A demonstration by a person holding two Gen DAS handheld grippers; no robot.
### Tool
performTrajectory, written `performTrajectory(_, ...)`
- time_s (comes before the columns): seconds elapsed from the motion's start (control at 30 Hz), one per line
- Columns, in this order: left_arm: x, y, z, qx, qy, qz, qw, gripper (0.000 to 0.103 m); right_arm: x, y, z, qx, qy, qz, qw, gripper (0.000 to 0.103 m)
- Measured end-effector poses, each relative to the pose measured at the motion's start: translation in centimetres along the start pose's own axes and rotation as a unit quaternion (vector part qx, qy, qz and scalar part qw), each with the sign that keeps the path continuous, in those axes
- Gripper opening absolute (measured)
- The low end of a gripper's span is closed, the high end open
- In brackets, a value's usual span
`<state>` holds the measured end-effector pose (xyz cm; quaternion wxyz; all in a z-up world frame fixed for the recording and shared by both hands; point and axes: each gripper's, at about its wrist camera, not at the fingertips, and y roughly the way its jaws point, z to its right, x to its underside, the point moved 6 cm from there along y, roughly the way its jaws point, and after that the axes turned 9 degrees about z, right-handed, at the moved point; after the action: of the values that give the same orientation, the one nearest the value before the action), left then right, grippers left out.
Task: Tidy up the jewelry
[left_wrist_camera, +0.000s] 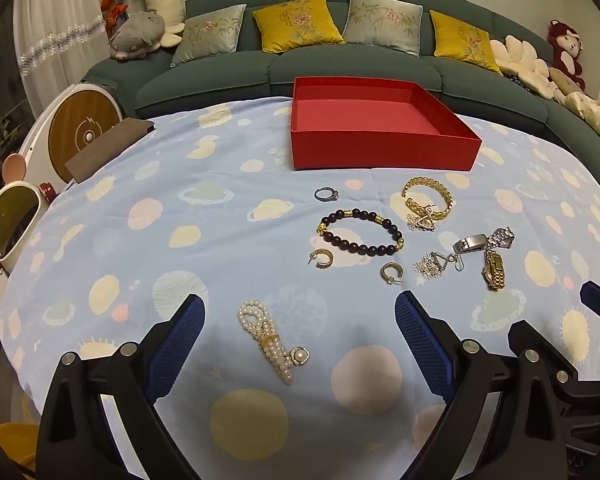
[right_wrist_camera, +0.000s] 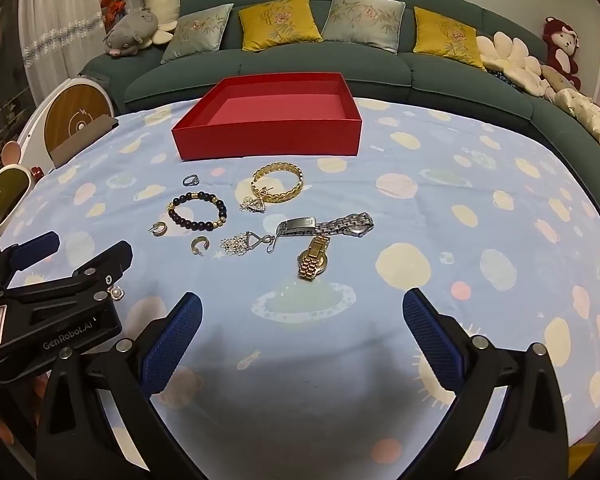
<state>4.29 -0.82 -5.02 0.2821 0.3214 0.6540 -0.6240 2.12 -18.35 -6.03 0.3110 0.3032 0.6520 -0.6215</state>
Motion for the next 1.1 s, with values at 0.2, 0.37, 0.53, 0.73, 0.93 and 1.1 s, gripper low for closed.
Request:
performTrajectory(0.2,0.2,0.5,-0.1,0.0,-0.003,-0.006,1.0,0.093,0.1,0.5,0.0,-0.003,0.001,-0.005,1.0,0.098)
performTrajectory(0.37,0.3,0.7,0.0,0.001,-0.003,-0.009,1.0,0.093,0.2,0.9,-0.1,-0.007,0.003,-0.01,1.0,0.098)
performTrajectory(0.53,0.4,0.8,0.0,0.005,-0.001,-0.01,0.9999,0.093,0.3,1.0,0.0,-0.005,-0.002,-0.011,1.0,0.098)
performTrajectory(0.73,0.5,0.7,0.0,0.013,-0.004,-0.011,0.9998,0.093,0.4,1.0,0.7,0.001,0.004,-0.011,1.0,0.098)
performTrajectory(0.93,0.6,0.8,-0.2,0.013,-0.012,-0.014,0.9997,0.093,0.5,1.0,1.2,0.002,0.012,-0.012,1.0,0.098)
performTrajectory(1.1,0.7,0.8,0.1,0.014,-0.009,-0.013,0.9998,0.093,0.6,1.0,1.1,0.001,0.01,-0.012,1.0,0.098)
